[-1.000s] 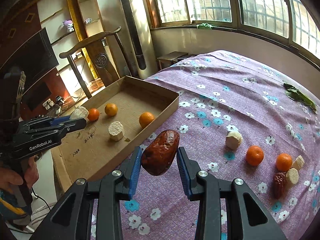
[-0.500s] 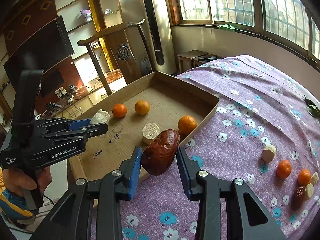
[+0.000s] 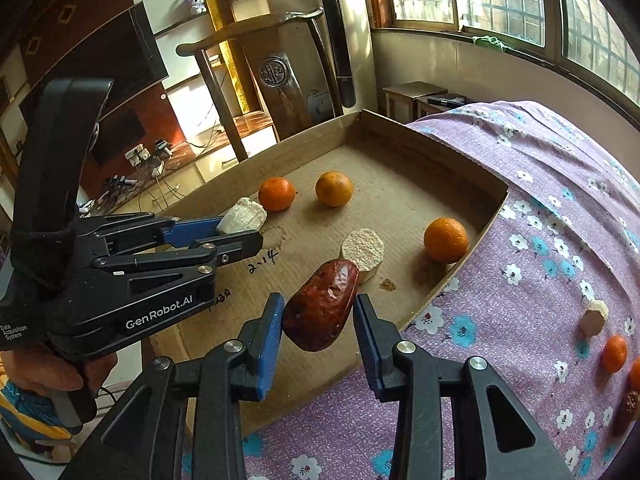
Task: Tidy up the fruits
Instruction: 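Lower the white piece and the brown date into the box and open both tools, then grasp a white cylindrical piece with the left tool while the right tool reaches an orange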
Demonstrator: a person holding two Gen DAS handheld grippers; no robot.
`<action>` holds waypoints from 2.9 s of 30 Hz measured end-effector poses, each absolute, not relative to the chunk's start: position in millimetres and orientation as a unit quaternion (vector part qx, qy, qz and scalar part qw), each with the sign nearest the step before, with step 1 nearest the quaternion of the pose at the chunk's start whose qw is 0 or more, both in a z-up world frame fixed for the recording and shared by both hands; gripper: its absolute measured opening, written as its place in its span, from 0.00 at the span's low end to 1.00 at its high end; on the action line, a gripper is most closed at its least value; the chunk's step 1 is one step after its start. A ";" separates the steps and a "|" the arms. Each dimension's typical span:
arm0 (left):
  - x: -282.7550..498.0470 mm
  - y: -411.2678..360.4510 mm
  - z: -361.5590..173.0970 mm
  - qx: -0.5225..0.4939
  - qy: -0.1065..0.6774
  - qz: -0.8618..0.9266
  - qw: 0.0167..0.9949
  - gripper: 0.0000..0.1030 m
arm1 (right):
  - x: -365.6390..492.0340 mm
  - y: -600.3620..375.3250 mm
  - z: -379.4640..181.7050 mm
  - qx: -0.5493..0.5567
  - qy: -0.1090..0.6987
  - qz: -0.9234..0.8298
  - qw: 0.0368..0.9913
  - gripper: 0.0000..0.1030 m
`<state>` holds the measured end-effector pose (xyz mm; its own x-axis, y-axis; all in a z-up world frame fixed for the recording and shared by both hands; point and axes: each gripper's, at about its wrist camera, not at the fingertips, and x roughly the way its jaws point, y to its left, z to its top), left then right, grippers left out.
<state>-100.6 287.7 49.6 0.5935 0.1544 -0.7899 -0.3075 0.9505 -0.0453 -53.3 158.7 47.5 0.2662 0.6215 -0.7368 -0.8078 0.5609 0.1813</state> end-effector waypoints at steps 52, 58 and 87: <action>-89.2 223.4 76.6 -0.065 0.394 0.133 0.907 0.83 | -46.1 74.4 70.3 -0.072 0.381 0.389 0.835 0.67; -77.2 190.9 80.4 -0.057 0.394 0.103 0.911 0.83 | -38.6 33.1 73.0 -0.049 0.382 0.360 0.850 0.71; 71.0 58.8 23.3 0.001 0.479 0.001 0.878 0.83 | -8.2 -103.8 47.4 -0.004 0.411 0.282 0.867 0.74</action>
